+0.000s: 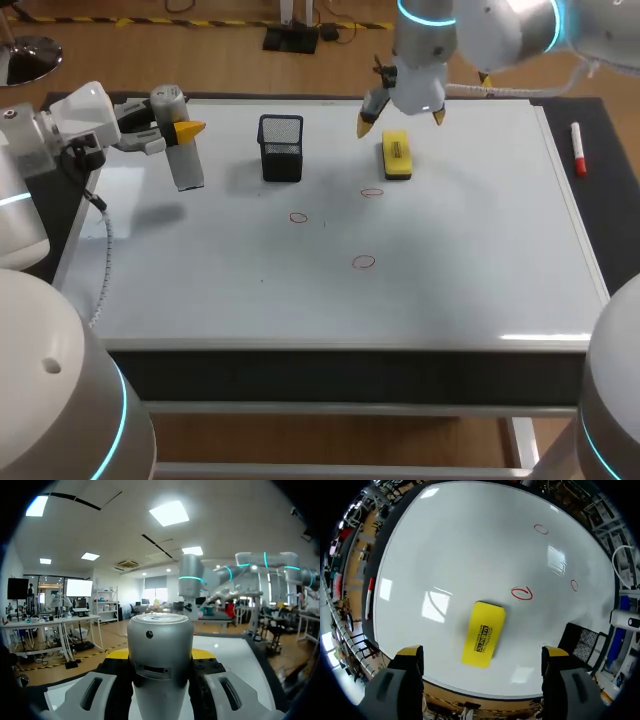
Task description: Pick up the inspection probe, press it on each red-marked spot on the whiteboard one by one, put down the probe, pick up the eraser, and wipe off all the red marks.
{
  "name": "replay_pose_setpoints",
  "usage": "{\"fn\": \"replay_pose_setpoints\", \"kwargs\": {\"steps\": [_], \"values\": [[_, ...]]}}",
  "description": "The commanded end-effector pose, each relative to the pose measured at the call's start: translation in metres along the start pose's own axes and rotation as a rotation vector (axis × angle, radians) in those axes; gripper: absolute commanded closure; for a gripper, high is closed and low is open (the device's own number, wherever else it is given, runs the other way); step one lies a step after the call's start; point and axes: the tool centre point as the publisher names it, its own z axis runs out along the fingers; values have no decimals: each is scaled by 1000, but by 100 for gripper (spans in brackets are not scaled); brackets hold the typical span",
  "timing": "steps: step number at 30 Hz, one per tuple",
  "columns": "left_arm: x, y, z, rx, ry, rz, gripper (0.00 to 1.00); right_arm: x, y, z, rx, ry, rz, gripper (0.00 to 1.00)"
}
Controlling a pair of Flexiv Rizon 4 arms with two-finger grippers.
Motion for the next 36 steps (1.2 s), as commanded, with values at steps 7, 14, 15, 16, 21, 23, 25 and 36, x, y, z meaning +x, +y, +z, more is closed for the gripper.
{"fn": "replay_pose_setpoints", "kwargs": {"steps": [7,14,15,16,21,23,25,36], "values": [[0,1,0,5,-1,3,100,-2,-9,12,-114,64,101,0],[0,1,0,5,-1,3,100,1,-8,18,-123,-35,203,0],[0,1,0,5,-1,3,100,2,-6,18,-126,-44,218,0],[0,1,0,5,-1,3,100,2,-5,19,-125,-51,226,0],[0,1,0,5,-1,3,100,3,2,24,-124,-52,243,0],[0,1,0,5,-1,3,100,3,3,25,-123,-45,239,0],[0,1,0,5,-1,3,100,3,5,27,-116,-35,233,0],[0,1,0,5,-1,3,100,5,8,38,-131,-47,260,0]]}}
